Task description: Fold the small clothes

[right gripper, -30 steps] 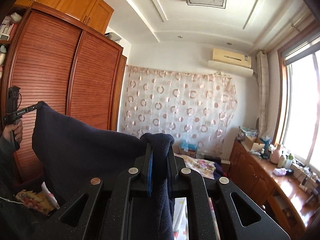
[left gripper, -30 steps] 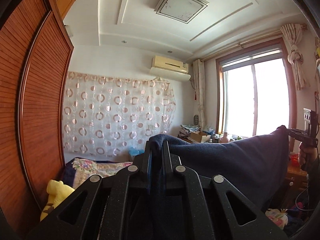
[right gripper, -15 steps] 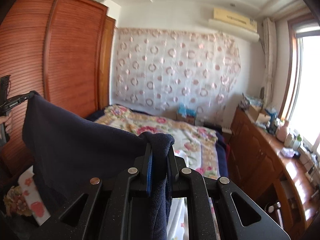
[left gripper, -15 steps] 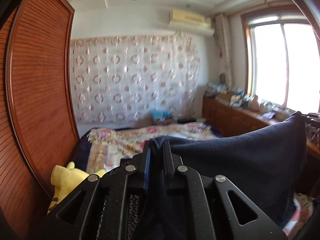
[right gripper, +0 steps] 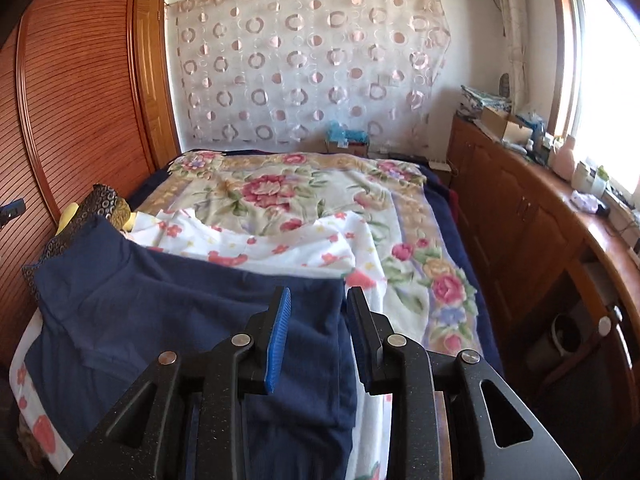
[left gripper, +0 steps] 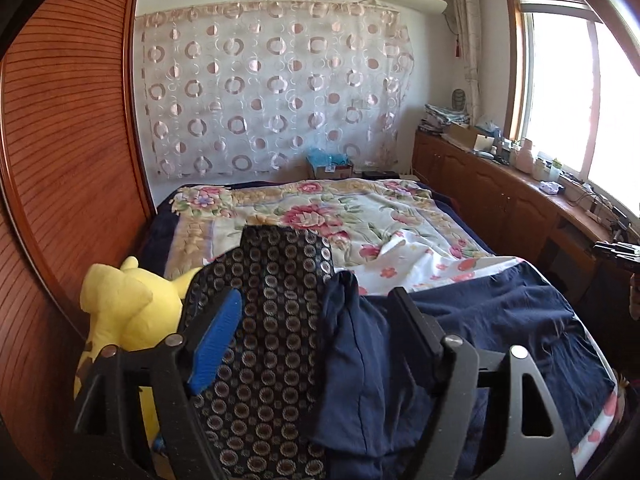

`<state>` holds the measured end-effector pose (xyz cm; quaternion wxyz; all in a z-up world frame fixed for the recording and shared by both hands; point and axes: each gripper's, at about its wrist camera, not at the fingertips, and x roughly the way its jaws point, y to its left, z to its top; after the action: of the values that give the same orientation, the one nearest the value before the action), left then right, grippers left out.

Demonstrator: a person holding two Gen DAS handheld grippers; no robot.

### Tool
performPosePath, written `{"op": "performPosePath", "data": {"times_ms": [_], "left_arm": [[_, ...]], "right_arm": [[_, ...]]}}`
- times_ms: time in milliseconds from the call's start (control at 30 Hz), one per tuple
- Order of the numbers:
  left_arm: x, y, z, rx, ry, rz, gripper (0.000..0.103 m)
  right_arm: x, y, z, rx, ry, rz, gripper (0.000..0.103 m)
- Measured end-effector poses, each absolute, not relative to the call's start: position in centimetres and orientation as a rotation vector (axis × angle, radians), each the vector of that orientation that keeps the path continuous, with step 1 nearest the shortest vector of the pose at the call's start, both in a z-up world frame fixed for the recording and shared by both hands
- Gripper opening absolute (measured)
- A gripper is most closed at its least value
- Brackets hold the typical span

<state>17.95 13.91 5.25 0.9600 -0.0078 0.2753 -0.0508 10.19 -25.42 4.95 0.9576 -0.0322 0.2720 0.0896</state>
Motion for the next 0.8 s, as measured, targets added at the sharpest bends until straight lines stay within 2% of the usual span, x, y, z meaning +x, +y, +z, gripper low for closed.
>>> {"op": "performPosePath", "data": {"times_ms": [100,233,500,800], "left_arm": [[17.1,13.5,4.4,-0.014,0.569,-0.102,0.077],[16.7,13.2,2.8,0.016,0.612,-0.097,0.077],[14.7,12.7,-0.4,0.020,0.658,-0.096,0.077],[14.4,12.6,-3.1,0.024,0.706,-0.092,0.077]], "right_arm": [[11.2,-27.5,4.5,-0.031,0.569,0.195,0.030],[12.1,-28.3,2.0,-0.004,0.636,0.190,0.041],[12.8,-28.6,-0.8,0.088,0.720,0.195,0.041],[14.5,-27.4,-1.8,0.042,0.759,0.184,0.041]]}}
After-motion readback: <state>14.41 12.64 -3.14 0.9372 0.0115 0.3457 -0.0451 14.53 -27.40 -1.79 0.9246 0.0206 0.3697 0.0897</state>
